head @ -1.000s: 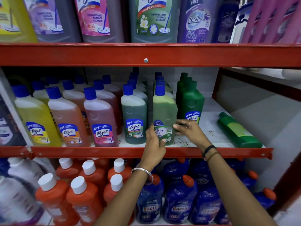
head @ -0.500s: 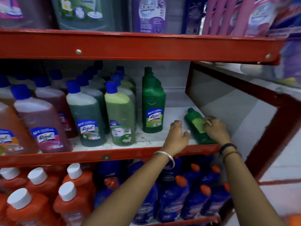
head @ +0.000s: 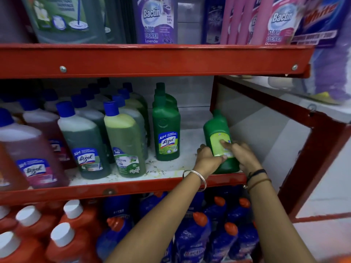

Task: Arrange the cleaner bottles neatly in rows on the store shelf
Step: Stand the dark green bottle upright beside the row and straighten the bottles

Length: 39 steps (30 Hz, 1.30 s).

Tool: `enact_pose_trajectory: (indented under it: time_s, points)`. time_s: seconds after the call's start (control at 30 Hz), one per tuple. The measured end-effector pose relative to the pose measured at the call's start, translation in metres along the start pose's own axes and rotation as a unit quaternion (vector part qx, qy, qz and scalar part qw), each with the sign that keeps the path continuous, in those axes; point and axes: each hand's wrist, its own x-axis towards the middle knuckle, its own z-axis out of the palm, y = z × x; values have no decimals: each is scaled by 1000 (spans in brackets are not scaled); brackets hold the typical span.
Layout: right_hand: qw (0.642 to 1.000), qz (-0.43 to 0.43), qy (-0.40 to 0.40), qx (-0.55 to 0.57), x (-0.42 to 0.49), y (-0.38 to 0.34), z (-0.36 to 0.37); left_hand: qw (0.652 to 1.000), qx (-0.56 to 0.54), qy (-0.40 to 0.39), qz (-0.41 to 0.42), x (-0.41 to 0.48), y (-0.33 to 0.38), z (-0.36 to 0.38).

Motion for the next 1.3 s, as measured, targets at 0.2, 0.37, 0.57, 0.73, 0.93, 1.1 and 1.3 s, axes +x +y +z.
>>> enact_pose_trajectory:
  time_s: [0.2,0.37,0.57,0.73,0.93,1.1,1.3]
  points:
    - [989,-126,-75,6,-24,-11,18,985,46,71,152,-26,-4,-48]
    - [975,-180,-125,-35,-46,-5,62,974,73,135,165,-48,-27,-92]
    - [969,-184,-148,-73,-59,13,106,970,104,170,141,-63,-52,-128]
    - [975,-199,-32,-94,-61,25,112,966,136,155,155,-65,-54,-133]
    - [966,-223,-12,-127,-82,20,113,956,90,216,175,-74,-60,-127]
    - [936,-240,-6,-260,-82,10,133,921,48,258,287,-84,-69,-131]
    - [964,-217,-77,-133,-73,3,126,931,26,214,296,-81,-69,-133]
